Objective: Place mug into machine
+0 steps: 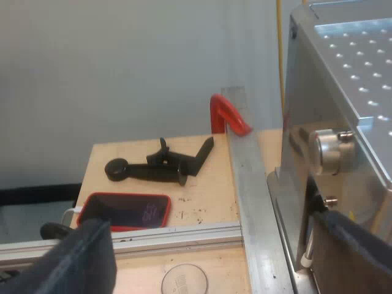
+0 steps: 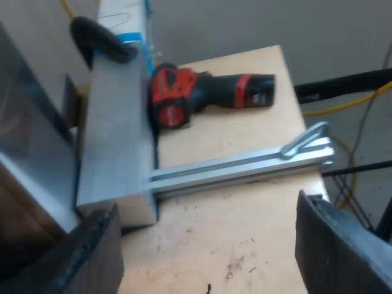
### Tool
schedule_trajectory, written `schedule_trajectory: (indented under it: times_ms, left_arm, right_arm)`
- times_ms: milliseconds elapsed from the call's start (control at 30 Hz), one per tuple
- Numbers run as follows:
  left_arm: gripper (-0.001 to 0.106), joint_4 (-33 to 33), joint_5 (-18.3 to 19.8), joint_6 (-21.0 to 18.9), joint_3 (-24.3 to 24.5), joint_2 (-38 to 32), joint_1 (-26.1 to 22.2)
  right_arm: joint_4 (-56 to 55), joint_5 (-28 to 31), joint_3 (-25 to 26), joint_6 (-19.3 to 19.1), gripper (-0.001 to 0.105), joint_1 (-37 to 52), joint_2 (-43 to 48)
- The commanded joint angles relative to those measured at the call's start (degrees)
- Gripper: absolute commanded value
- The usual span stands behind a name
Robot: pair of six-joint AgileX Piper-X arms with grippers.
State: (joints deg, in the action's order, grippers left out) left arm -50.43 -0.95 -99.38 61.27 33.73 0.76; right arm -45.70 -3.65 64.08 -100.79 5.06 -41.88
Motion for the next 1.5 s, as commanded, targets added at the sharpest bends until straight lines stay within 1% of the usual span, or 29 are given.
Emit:
schedule_trajectory:
  times_ms: [33,100,133,233,400,433,600,700,767,800,867,933,1033,1133,1200,1267,1367,1467,1500]
  left_arm:
    - [0.069,-1.08,-0.99,-0.18,0.4,-2.26,0.01]
    - [0.069,-2.46,-0.99,-0.18,0.23,-4.55,0.01]
    - [0.069,-2.49,-0.99,-0.18,0.11,-5.04,0.01]
    - [0.069,-2.47,-0.99,-0.18,-1.35,-9.38,0.01]
    - [0.069,-2.59,-0.99,-0.18,-5.7,-17.85,0.01]
    - [0.069,-2.83,-0.99,-0.18,-6.31,-18.88,0.01]
    - [0.069,-6.38,-0.99,-0.18,-11.73,-27.1,0.01]
    - [0.069,-8.07,-0.99,-0.18,-14.39,-32.23,0.01]
    - [0.069,-8.84,-0.99,-0.18,-15.15,-34.27,0.01]
    - [0.069,-10.02,-0.99,-0.18,-16.41,-36.92,0.01]
    - [0.069,-11.59,-0.99,-0.18,-17.25,-39.73,0.01]
    - [0.069,-13.63,-0.99,-0.18,-17.75,-42.25,0.01]
    - [0.069,-18.71,-0.99,0.84,-17.17,-42.3,-0.1]
    - [0.069,-19.45,-1.87,1.81,-17.44,-42.43,-0.11]
    - [0.069,-18.57,-1.87,1.79,-17.59,-42.43,-0.11]
    - [0.069,-17.34,-1.87,1.79,-17.93,-42.43,-0.11]
    - [0.069,-11.95,-1.87,1.58,-20.42,-42.43,-0.11]
    - [0.069,-8.05,-1.87,1.59,-23.36,-42.43,-0.11]
    - [0.069,-7.66,-1.87,1.59,-24.01,-42.43,-0.11]
  right_arm:
    - [-0.04,-1.35,-0.93,-1.62,0.062,0.09,3.13]
    - [0.0,-1.55,-3.14,-3.56,0.062,-0.07,6.84]
    - [0.0,-1.52,-3.73,-3.62,0.062,-0.07,7.87]
    - [0.0,-1.52,-6.64,-3.61,0.062,-0.07,12.95]
    - [-2.05,-1.52,-11.67,-3.61,0.062,-0.07,22.92]
    - [-2.44,-1.52,-12.13,-3.61,0.062,-0.07,23.65]
    - [-4.6,-1.52,-16.0,-3.61,0.062,-0.07,32.57]
    - [-4.7,-1.52,-18.29,-3.5,0.062,-0.07,37.12]
    - [-5.06,-1.52,-19.04,-3.5,0.062,-0.07,39.03]
    - [-5.45,-1.52,-19.7,-3.5,0.062,-0.07,40.17]
    - [-6.64,-0.78,-21.51,-1.25,0.062,-0.07,43.81]
    - [-7.46,-0.26,-22.42,0.05,0.062,-0.07,45.26]
    - [-9.78,0.34,-22.68,0.56,0.062,-0.07,44.8]
    - [-9.77,0.37,-23.09,-0.02,0.062,-0.07,44.97]
    - [-9.33,0.37,-23.55,-1.27,0.062,-0.07,44.97]
    - [-8.42,0.37,-24.13,-4.43,0.062,-0.07,44.82]
    - [-5.84,-0.04,-25.87,-5.69,0.062,-0.07,44.82]
    - [-5.41,-0.03,-27.67,-5.73,0.062,-0.07,44.82]
    - [-5.41,-0.03,-28.15,-5.73,0.062,-0.07,44.82]
